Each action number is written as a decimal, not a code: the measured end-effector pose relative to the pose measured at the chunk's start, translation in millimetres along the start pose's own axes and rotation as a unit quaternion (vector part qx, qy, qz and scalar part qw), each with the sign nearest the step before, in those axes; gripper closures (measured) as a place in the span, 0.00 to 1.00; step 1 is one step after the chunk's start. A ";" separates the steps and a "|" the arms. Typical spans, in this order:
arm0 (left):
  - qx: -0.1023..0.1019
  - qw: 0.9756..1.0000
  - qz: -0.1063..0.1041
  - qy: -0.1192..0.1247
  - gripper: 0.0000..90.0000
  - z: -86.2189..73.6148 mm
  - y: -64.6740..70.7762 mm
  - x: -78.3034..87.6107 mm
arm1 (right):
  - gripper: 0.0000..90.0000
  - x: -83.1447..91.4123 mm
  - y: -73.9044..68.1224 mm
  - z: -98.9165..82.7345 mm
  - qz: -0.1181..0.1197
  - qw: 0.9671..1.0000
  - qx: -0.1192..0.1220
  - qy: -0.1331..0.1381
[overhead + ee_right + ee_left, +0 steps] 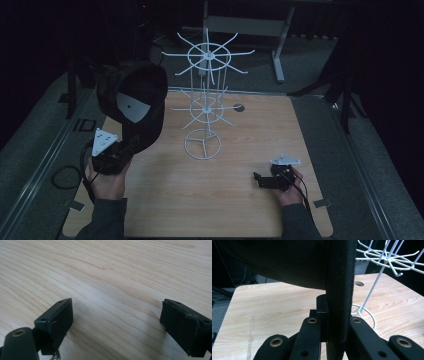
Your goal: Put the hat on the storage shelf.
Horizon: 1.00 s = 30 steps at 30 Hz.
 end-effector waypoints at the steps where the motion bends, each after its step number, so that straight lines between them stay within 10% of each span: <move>1: -0.001 1.000 0.001 0.000 0.96 0.8 -0.1 0.2 | 0.13 0.0 0.0 0.0 0.000 1.000 0.000 0.000; 30: -0.020 0.999 0.020 0.018 0.96 22.4 -0.8 5.4 | 0.13 0.1 -0.2 0.0 0.000 1.000 -0.001 -0.001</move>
Point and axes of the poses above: each handheld gripper's, and its own axes: x roughly backward along the jaws, z roughly out of its top, y roughly to its right, the point moved 9 cm from there along -x, roughly forward along the jaws, and after that the axes turned 6 degrees about -z, right-handed, at the moved point
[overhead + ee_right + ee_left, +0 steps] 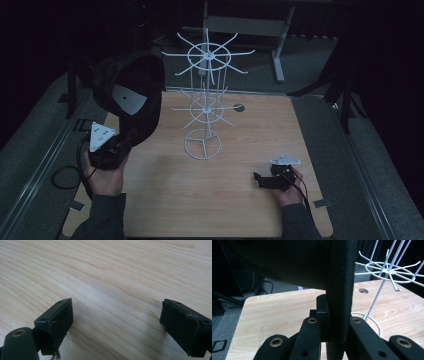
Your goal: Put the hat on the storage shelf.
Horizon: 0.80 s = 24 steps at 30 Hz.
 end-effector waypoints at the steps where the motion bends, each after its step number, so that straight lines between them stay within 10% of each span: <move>1: -0.001 1.000 0.001 0.000 0.96 0.3 0.0 0.0 | 0.13 0.0 0.0 0.0 0.000 1.000 0.000 0.000; 24: -0.011 1.000 0.010 0.011 0.96 10.8 3.2 1.9 | 0.13 0.0 0.0 0.0 0.000 1.000 0.000 0.000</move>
Point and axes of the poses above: each handheld gripper's, and its own axes: x roughly backward along the jaws, z roughly out of its top, y roughly to its right, the point moved 9 cm from there along -x, roughly forward along the jaws, and after that the axes turned 6 degrees about -z, right-handed, at the moved point
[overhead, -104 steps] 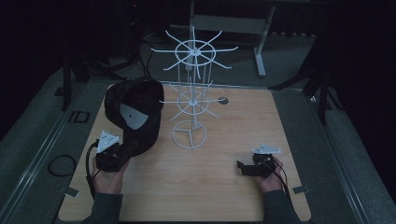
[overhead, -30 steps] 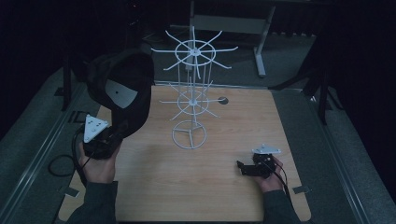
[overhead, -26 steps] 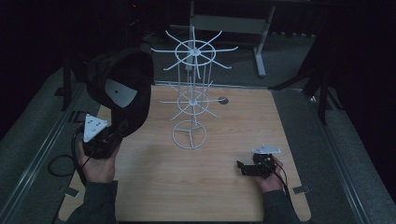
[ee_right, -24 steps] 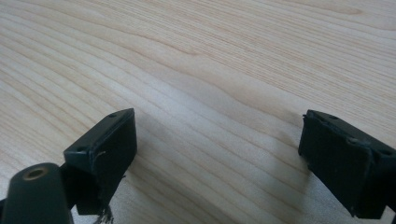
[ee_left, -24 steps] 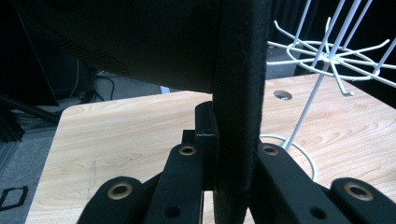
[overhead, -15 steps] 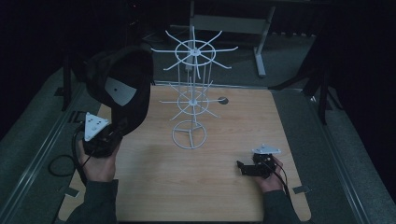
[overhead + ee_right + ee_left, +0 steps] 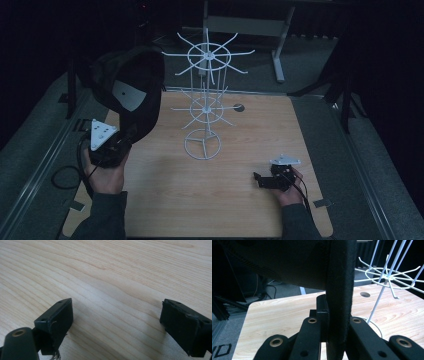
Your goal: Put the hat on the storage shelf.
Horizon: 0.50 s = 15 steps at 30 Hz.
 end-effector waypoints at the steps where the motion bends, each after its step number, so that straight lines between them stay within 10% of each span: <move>1: 0.001 1.000 0.001 0.001 0.96 0.5 0.1 -0.1 | 0.13 0.0 0.0 0.0 0.000 1.000 0.000 0.000; 15: -0.007 1.000 0.006 0.006 0.96 6.2 2.5 0.6 | 0.13 0.0 0.0 0.0 0.000 1.000 0.000 0.000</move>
Point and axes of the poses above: each handheld gripper's, and its own axes: x roughly backward along the jaws, z roughly out of its top, y roughly to its right, the point moved 9 cm from there along -x, roughly forward along the jaws, and after that the axes turned 6 degrees about -z, right-handed, at the moved point
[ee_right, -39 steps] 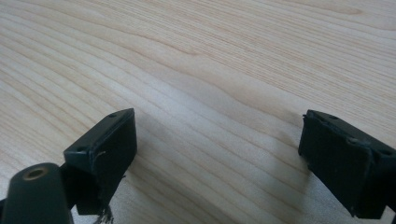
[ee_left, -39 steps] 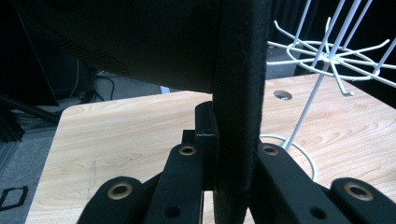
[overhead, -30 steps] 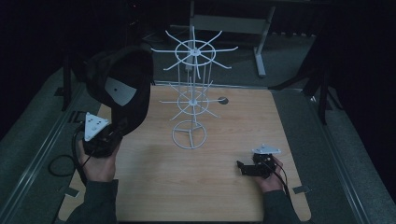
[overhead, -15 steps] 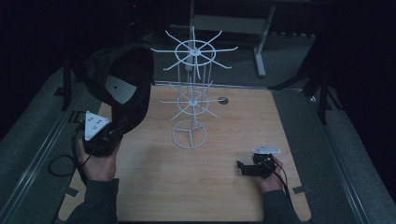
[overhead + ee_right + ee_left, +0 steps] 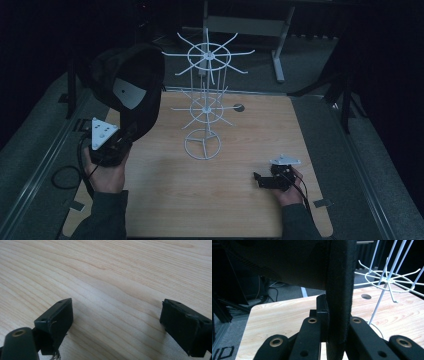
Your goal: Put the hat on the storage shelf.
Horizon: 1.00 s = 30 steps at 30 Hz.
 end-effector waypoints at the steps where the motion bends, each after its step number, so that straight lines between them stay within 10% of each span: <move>1: -0.001 1.000 0.000 0.000 0.96 0.3 0.3 -0.2 | 0.13 0.0 0.0 0.0 0.000 1.000 0.000 0.000; 30: -0.022 1.000 0.009 0.006 0.96 7.7 10.7 -4.7 | 0.13 -0.1 0.0 0.1 0.000 1.000 0.000 0.000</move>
Point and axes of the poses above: each handheld gripper's, and its own axes: x roughly backward along the jaws, z roughly out of its top, y roughly to its right, the point moved 9 cm from there along -x, roughly forward along the jaws, and after that the axes turned 6 degrees about -z, right-handed, at the moved point
